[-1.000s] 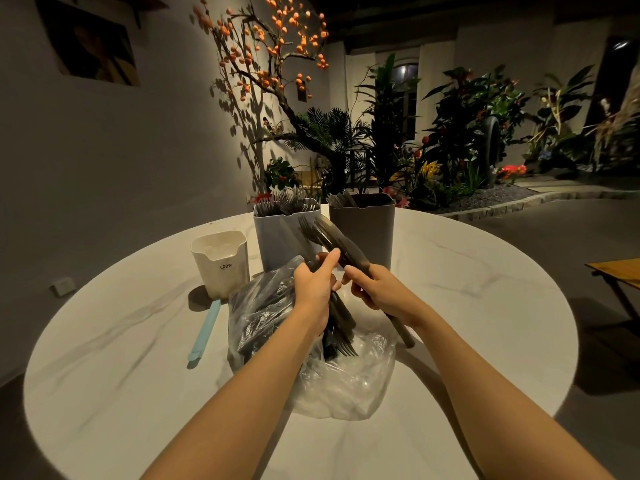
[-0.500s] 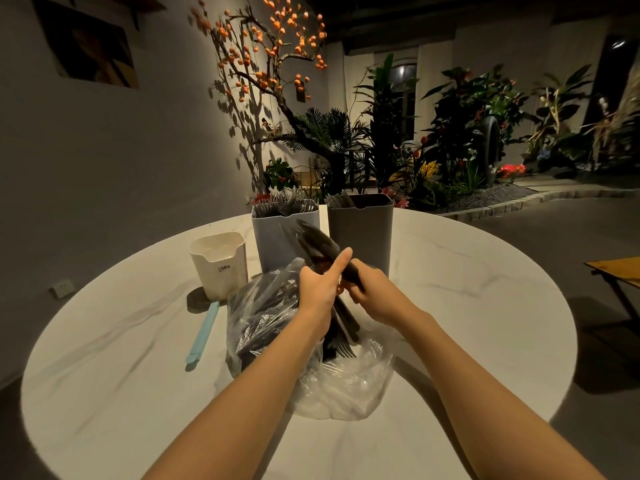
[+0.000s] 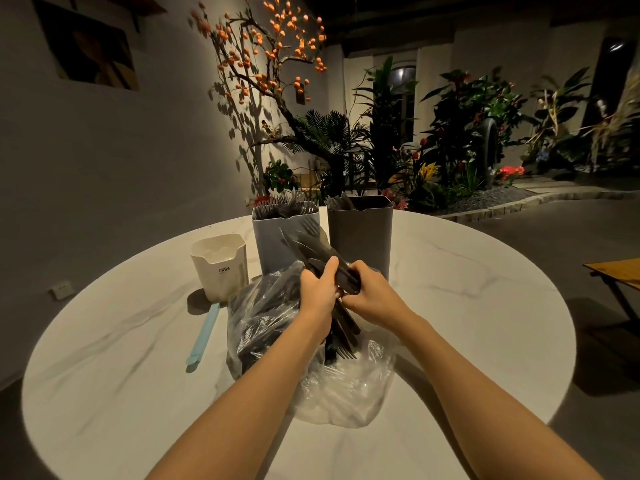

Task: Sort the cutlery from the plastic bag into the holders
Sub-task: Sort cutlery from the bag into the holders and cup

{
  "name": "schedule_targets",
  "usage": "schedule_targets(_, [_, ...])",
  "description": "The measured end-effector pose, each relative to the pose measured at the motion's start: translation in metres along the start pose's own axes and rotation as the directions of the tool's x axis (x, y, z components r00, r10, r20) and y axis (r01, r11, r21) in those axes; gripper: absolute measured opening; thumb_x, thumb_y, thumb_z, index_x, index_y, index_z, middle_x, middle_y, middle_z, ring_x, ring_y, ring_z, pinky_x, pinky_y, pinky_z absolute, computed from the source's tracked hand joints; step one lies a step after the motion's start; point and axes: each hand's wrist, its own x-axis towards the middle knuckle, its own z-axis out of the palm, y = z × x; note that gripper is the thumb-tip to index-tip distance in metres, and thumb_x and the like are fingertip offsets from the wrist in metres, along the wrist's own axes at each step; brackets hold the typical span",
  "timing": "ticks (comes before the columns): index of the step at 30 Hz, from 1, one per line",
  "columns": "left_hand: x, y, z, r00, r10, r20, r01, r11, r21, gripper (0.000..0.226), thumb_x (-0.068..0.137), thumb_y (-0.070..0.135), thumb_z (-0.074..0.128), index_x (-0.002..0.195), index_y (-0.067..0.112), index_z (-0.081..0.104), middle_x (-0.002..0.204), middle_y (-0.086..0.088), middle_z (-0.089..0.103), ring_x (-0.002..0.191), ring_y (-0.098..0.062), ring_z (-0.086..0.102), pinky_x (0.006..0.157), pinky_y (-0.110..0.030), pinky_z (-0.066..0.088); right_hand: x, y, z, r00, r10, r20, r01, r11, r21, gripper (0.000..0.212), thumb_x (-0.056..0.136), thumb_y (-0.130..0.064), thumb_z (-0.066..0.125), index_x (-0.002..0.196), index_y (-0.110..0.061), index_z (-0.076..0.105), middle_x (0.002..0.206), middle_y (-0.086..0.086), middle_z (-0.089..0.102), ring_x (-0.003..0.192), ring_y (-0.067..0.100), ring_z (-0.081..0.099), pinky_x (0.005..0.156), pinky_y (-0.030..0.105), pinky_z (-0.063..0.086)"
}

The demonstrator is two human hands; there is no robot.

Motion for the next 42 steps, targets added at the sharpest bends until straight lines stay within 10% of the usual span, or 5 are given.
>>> schedule_targets(8, [-0.005,0.004,0.002,0.999,0.037,-0.007,-0.037,0.998,0.05,0.019,0.101,0.03,0.048,0.111,0.015,0.041,0.092,0.005,0.056,0.094,-0.016,0.057,0.079,-0.027,0.049,0.003,0.001,-0.011,0.983,0.073,0.17,-0.107,0.974,0.202,0.034,0.088,-0.013,0.066,0.112,-0.017,0.043,0.091,-0.002,0.051,0.072,0.01,0.052,0.055,0.01,0.045])
schedule_targets(13, [-0.004,0.009,-0.001,0.998,0.032,-0.061,-0.029,0.998,0.049,0.031,0.102,0.029,0.046,0.126,0.011,0.041,0.124,-0.009,0.055,0.114,-0.025,0.056,0.095,-0.04,0.05,0.004,0.005,-0.015,0.963,0.091,0.255,-0.155,0.956,0.247,0.036,0.088,-0.029,0.068,0.113,-0.014,0.048,0.085,0.002,0.058,0.063,0.009,0.053,0.057,0.017,0.048])
schedule_targets(18, [0.002,0.015,-0.01,0.99,0.043,-0.135,-0.06,0.99,-0.126,0.026,0.101,0.028,0.049,0.118,0.01,0.041,0.12,-0.015,0.059,0.106,-0.026,0.063,0.078,-0.031,0.054,0.003,0.007,-0.017,0.943,0.111,0.312,-0.21,0.929,0.303,0.03,0.093,-0.039,0.057,0.098,-0.009,0.054,0.072,0.002,0.057,0.056,0.008,0.051,0.055,0.018,0.046])
schedule_targets(27, [0.007,0.011,-0.009,0.992,-0.066,-0.103,0.043,0.975,-0.218,0.056,0.085,0.032,0.072,0.125,-0.001,0.053,0.119,-0.019,0.065,0.11,-0.034,0.063,0.08,-0.033,0.055,0.005,0.006,-0.008,0.974,0.167,0.15,-0.214,0.894,0.394,0.035,0.09,-0.04,0.061,0.082,-0.007,0.054,0.057,0.002,0.047,0.04,0.005,0.037,0.043,0.016,0.032])
schedule_targets(42, [-0.009,0.015,-0.005,0.995,0.074,-0.062,-0.085,0.977,-0.194,0.029,0.1,0.034,0.049,0.084,0.014,0.064,0.087,0.002,0.073,0.086,-0.015,0.067,0.077,-0.029,0.049,0.005,0.006,-0.002,0.967,0.253,0.011,-0.225,0.837,0.5,0.044,0.1,-0.036,0.046,0.098,0.007,0.06,0.061,0.006,0.055,0.041,0.009,0.044,0.042,0.016,0.039])
